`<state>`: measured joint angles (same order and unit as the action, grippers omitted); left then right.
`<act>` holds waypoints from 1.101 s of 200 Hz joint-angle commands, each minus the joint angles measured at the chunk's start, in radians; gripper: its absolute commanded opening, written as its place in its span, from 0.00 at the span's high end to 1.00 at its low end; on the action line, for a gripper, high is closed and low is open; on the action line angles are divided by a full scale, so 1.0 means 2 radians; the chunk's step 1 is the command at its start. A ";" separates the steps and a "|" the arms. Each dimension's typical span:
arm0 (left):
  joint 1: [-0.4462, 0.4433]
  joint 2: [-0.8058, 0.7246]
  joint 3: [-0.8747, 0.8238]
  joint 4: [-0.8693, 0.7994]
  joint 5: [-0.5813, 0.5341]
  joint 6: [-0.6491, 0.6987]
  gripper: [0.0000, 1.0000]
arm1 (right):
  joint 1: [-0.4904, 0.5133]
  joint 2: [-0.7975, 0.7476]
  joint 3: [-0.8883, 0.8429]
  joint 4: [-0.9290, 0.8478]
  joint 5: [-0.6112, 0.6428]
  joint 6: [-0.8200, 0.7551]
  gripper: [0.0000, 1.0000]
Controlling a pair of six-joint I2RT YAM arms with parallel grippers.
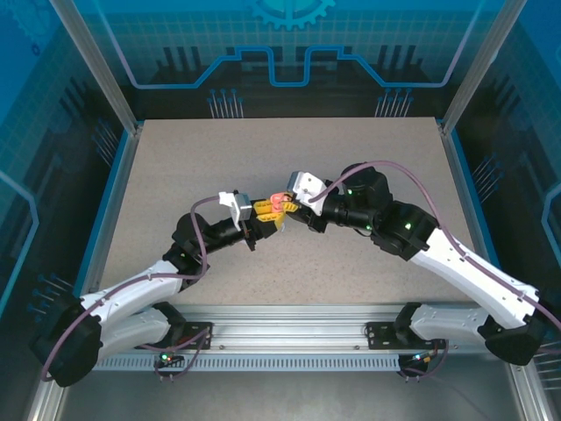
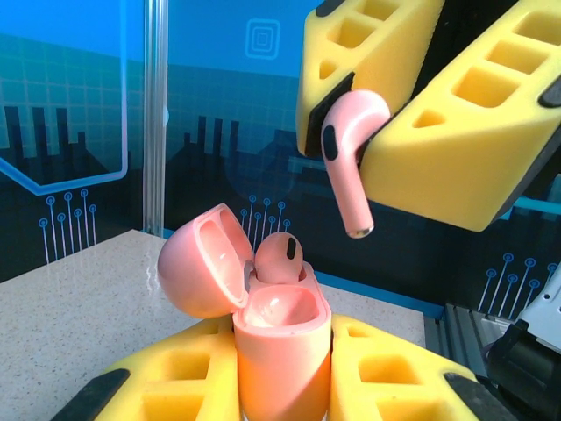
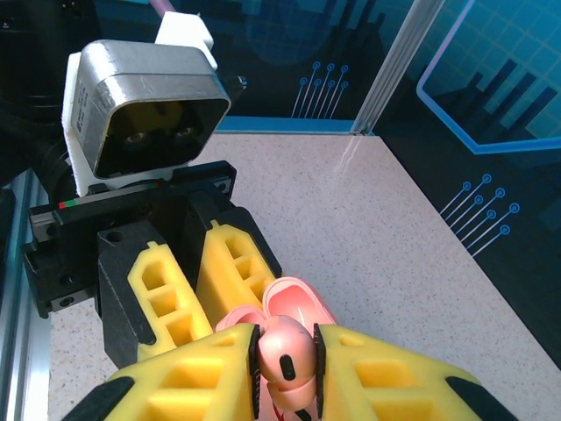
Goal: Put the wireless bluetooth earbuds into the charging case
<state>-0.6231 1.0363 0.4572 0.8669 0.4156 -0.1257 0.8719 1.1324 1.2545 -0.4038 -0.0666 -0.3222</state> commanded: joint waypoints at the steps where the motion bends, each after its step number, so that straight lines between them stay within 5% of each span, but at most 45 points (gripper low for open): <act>1: -0.002 -0.001 0.014 0.024 0.004 0.001 1.00 | 0.013 0.007 0.022 -0.012 0.020 -0.022 0.76; 220: -0.002 -0.006 0.006 0.030 0.002 0.003 1.00 | 0.041 0.036 0.030 -0.045 0.062 -0.047 0.75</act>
<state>-0.6231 1.0363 0.4572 0.8730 0.4156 -0.1257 0.9379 1.2121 1.2919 -0.4431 0.0681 -0.4095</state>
